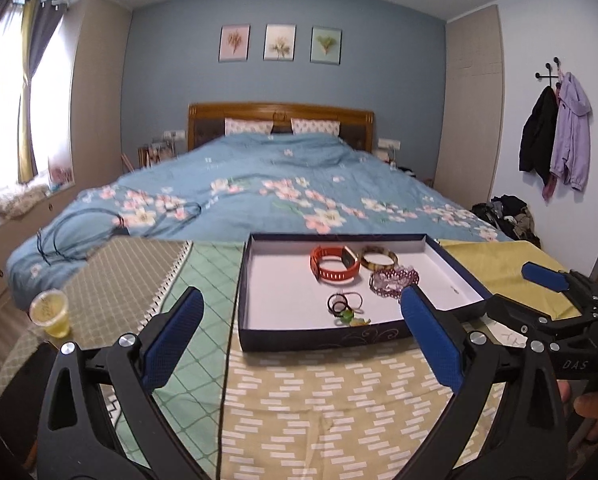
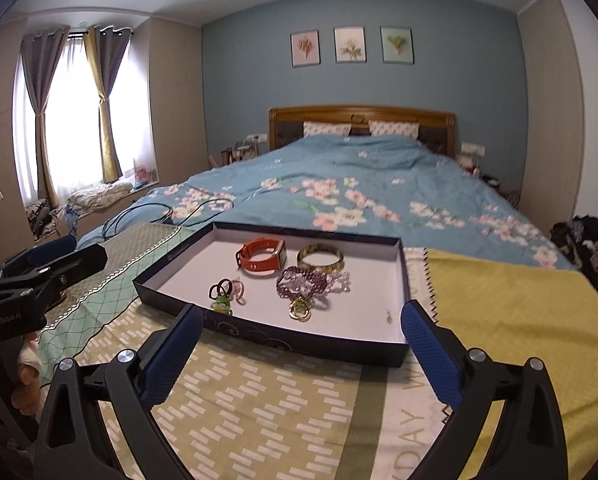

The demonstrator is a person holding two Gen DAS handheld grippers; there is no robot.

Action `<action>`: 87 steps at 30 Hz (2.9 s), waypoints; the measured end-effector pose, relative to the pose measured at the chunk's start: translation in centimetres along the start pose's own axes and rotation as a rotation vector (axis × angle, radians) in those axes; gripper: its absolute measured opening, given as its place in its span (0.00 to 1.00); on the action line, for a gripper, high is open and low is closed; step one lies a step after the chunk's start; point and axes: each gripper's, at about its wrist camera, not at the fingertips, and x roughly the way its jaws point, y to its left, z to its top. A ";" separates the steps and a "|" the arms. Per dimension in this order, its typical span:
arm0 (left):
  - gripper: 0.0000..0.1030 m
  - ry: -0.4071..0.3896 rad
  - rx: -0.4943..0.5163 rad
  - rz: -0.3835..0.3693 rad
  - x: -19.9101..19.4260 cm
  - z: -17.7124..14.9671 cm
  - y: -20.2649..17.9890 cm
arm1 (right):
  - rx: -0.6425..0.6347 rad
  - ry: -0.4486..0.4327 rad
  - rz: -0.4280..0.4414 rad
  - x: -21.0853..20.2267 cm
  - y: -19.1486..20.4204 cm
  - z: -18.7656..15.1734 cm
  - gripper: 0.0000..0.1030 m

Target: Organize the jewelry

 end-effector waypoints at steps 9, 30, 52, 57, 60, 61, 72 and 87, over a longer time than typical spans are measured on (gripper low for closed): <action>0.94 -0.105 0.012 0.000 -2.5 0.4 -0.6 | -0.004 -0.098 -0.050 -2.7 0.2 -0.2 0.93; 0.94 -0.176 -0.015 0.008 -6.6 0.2 -0.8 | -0.034 -0.281 -0.114 -7.0 1.2 0.0 0.93; 0.94 -0.203 -0.007 0.015 -8.5 0.3 -1.1 | -0.020 -0.283 -0.127 -7.3 1.4 -0.4 0.93; 0.94 -0.201 -0.005 0.018 -8.3 0.4 -1.1 | -0.016 -0.273 -0.121 -7.1 1.4 -0.3 0.93; 0.94 -0.200 -0.009 0.017 -8.4 0.6 -1.0 | -0.010 -0.270 -0.122 -7.0 1.2 -0.2 0.93; 0.94 -0.200 -0.010 0.016 -8.3 0.7 -1.0 | -0.007 -0.273 -0.122 -7.1 1.1 -0.2 0.93; 0.94 -0.200 -0.011 0.006 -7.7 1.6 -1.0 | 0.003 -0.318 -0.114 -7.5 1.5 0.7 0.93; 0.94 -0.171 -0.018 0.018 -6.8 2.3 -0.9 | 0.008 -0.328 -0.119 -7.7 1.3 1.2 0.93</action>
